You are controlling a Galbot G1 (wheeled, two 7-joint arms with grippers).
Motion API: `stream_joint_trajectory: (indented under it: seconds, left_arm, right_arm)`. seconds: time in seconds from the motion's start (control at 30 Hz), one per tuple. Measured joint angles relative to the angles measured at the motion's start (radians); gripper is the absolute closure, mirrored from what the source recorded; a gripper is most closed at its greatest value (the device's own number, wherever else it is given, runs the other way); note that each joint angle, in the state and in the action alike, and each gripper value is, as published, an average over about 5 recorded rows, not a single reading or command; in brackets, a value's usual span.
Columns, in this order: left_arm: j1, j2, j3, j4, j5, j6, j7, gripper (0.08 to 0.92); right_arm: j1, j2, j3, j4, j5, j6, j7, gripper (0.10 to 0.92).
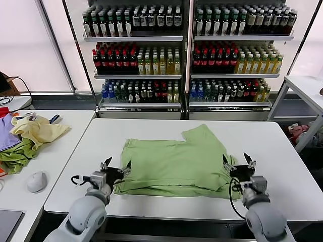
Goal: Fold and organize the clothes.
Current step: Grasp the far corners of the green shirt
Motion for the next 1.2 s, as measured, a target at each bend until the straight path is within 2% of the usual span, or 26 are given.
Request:
stream_joint_trajectory:
  seconds: [0.37,0.6,0.83,1.03,1.13,1.2]
  left_arm:
    - [-0.293,-0.083,0.117,0.296,-0.025,0.003,-0.008,0.177]
    - [-0.421,-0.138,0.17,0.484,-0.039,0.006,-0.003,0.177]
    - [-0.501,-0.183,0.188,0.634,-0.048,0.015,-0.003,0.177]
    - [-0.524,-0.194,0.198,0.699,-0.059,0.02,-0.013,0.177]
    - [-0.529,-0.194,0.2,0.715,-0.072,0.019,-0.014,0.199]
    - [-0.53,-0.192,0.2,0.721,-0.083,0.019,-0.013,0.242]
  right_arm:
    - [0.331,0.041,-0.146,-0.34,0.034,-0.008,0.006,0.203]
    - [0.495,0.079,-0.209,-0.559,0.036,0.005,0.0,0.203]
    - [0.608,0.124,-0.24,-0.748,0.031,0.012,-0.017,0.203]
    - [0.66,0.156,-0.254,-0.868,0.038,0.01,-0.036,0.203]
    - [0.676,0.166,-0.258,-0.912,0.052,0.007,-0.046,0.224]
    - [0.684,0.17,-0.259,-0.934,0.064,0.005,-0.053,0.267]
